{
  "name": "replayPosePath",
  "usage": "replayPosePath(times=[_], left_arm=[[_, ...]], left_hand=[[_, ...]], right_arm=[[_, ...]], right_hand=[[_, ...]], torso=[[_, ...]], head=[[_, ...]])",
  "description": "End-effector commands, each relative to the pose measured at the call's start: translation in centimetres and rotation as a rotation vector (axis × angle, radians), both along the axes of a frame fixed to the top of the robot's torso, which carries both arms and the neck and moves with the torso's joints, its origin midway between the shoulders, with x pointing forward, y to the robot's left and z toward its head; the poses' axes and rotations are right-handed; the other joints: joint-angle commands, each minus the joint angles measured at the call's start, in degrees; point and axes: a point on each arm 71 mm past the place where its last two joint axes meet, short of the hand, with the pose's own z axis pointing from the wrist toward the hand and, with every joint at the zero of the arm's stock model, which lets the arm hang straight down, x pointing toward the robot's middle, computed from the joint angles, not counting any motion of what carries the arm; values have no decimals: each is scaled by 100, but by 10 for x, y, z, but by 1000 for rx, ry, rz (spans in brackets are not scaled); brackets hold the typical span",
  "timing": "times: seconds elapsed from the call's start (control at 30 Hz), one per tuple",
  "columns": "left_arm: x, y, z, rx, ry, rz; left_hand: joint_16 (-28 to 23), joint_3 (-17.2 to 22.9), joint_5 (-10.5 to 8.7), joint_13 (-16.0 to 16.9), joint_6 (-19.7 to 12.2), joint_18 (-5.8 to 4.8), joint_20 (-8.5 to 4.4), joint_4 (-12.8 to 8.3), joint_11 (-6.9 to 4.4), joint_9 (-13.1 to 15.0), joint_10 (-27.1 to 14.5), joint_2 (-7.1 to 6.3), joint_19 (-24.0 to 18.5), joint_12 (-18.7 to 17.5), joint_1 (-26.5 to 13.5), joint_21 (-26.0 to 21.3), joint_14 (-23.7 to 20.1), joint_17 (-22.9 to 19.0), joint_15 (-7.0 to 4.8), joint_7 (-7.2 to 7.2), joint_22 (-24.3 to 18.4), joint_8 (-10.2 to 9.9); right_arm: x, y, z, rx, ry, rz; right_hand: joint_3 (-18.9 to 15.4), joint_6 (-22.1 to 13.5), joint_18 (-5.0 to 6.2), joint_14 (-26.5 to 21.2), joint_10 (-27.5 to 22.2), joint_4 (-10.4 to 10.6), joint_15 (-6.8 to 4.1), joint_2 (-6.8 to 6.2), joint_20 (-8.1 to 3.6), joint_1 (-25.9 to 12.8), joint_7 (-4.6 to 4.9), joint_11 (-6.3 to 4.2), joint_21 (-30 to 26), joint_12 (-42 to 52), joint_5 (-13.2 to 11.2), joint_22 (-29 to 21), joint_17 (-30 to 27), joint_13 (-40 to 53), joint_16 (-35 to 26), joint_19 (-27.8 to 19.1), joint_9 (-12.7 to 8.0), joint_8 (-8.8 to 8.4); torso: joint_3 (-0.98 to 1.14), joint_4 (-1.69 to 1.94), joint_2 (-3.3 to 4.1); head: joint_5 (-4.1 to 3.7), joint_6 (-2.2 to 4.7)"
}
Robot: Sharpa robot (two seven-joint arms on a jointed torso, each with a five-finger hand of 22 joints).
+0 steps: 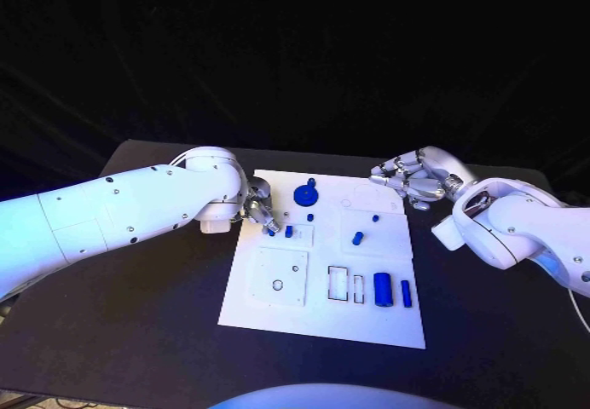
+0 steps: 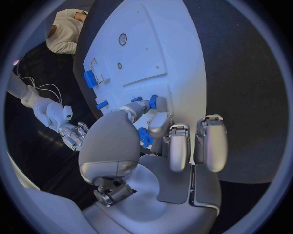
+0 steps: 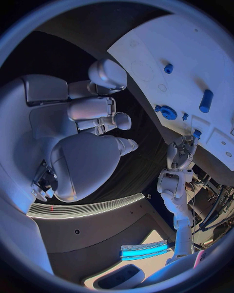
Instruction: Assemble the parts on the task board
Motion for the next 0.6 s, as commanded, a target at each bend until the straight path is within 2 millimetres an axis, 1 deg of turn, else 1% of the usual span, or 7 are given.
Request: replayPosePath(times=[0.03,0.13,0.3,0.5,0.6], left_arm=[[-2,-2,-5,8,11,-13],[-1,-2,-4,6,4,-9],[-1,-2,-4,6,0,-3],[0,0,-4,12,0,4],[0,2,-4,14,-1,11]], left_hand=[[14,211,-13,28,72,-42,-35,-264,-5,3,35,29,322,50,-65,40,612,1508,-43,-82,1055,-15],[14,127,-8,53,96,-47,-45,-208,-13,-9,47,70,333,67,-97,57,612,1508,-51,-92,1073,-27],[14,35,-5,80,121,-52,-52,-140,-19,-22,59,102,342,86,-142,70,612,1508,-57,-98,1088,-42],[14,-78,-7,81,141,-52,-57,-71,-24,-34,58,105,343,82,-192,70,612,1508,-61,-105,1091,-59],[14,-315,-16,89,176,-54,-62,47,-31,-49,60,71,346,83,-290,73,612,1508,-65,-119,1098,-78]], right_arm=[[-1,2,0,3,-4,16],[-1,2,0,3,-3,16],[-1,2,0,3,-3,16],[-1,2,0,4,-5,14],[-1,1,0,4,-5,13]], right_hand=[[-36,29,80,198,-11,-3,-35,14,2,42,-5,-13,18,-6,28,-15,-14,-14,11,22,8,32],[-36,29,80,198,-13,-3,-35,14,2,42,-5,-13,17,-8,28,-17,-16,-16,10,21,8,32],[-38,28,83,194,-20,-1,-35,16,2,42,-5,-13,10,-15,28,-29,-27,-25,2,15,7,31],[-38,28,83,194,-20,-1,-35,16,2,42,-5,-13,10,-15,28,-29,-27,-25,2,15,7,31],[-39,26,84,191,-27,0,-35,18,1,42,-4,-12,5,-24,29,-39,-37,-35,-5,10,7,31]], torso=[[-2,11,-1],[-5,11,-1],[-3,6,1],[-4,2,-2],[-2,8,-3]], head=[[0,-10],[-2,-14],[3,-14],[3,-17],[-1,-15]])
